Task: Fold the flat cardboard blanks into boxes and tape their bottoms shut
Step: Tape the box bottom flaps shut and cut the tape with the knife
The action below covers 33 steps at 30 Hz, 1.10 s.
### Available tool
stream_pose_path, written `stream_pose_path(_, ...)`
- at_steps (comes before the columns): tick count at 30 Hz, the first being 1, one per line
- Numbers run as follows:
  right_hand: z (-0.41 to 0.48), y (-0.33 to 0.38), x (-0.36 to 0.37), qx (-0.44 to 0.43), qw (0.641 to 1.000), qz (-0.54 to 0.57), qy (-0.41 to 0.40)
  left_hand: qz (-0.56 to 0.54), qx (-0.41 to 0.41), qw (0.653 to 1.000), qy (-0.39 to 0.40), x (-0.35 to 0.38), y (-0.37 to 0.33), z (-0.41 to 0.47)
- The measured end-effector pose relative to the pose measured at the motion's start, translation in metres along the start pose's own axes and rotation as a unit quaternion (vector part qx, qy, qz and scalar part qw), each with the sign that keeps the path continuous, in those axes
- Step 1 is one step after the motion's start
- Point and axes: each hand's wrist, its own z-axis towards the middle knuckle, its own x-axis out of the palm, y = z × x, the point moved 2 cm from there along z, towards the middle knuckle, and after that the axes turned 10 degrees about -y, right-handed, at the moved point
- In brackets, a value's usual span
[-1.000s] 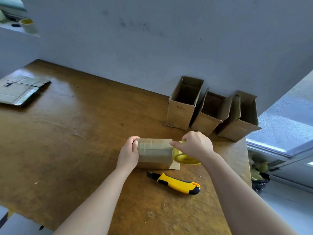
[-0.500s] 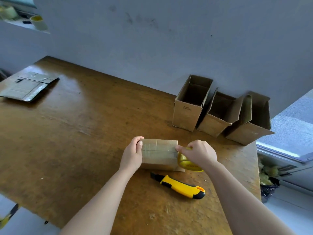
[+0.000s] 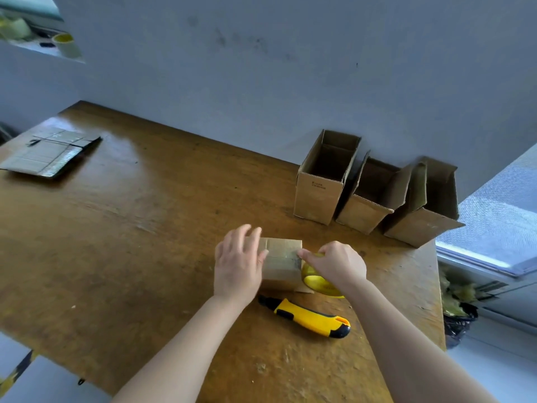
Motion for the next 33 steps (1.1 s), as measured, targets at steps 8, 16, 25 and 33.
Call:
stream_pose_path(8, -0.016, 0.042, 0.007, 0.027, 0.995, 0.061, 0.067, 0.023, 0.071, 0.992, 0.104, 0.004, 0.022, -0.005)
stream_pose_path(16, -0.039, 0.102, 0.020, 0.045, 0.909, 0.313, 0.270, 0.000, -0.057, 0.990, 0.126, -0.010, 0.079, 0.034)
stream_pose_path(25, -0.053, 0.125, 0.045, 0.031, 0.919, 0.318, 0.232, 0.047, -0.024, 0.977, 0.206, 0.001, 0.097, 0.050)
stream_pose_path(33, -0.048, 0.124, 0.056, 0.199, 0.875, 0.343, 0.279, 0.044, -0.022, 0.978, 0.202, -0.005, 0.094, 0.053)
